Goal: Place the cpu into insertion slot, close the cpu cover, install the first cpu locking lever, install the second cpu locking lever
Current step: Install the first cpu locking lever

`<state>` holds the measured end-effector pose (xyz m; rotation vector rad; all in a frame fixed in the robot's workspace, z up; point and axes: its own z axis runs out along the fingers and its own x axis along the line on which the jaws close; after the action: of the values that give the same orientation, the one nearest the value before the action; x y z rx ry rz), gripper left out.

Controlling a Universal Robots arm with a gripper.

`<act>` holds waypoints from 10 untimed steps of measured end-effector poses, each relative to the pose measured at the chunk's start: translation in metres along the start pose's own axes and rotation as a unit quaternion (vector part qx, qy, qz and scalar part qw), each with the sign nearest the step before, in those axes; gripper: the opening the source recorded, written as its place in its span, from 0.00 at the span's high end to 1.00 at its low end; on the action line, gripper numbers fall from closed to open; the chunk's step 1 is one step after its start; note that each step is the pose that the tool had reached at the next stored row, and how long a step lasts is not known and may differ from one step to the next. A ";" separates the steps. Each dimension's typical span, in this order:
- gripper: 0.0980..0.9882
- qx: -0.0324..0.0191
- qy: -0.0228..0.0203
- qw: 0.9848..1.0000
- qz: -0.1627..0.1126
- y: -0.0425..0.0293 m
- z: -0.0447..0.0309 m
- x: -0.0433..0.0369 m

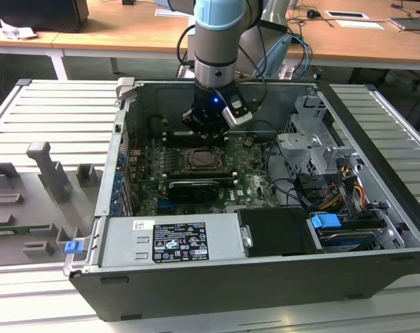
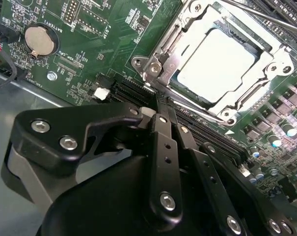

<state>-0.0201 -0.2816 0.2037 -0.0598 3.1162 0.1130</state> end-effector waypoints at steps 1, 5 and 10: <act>0.99 0.000 0.000 1.000 0.000 0.0000 0.0001 -0.0001; 0.99 0.000 0.000 1.000 0.000 0.0002 -0.0017 -0.0004; 0.99 0.001 0.000 1.000 0.000 0.0003 -0.0031 -0.0004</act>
<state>-0.0198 -0.2816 0.2068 -0.0601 3.1161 0.1113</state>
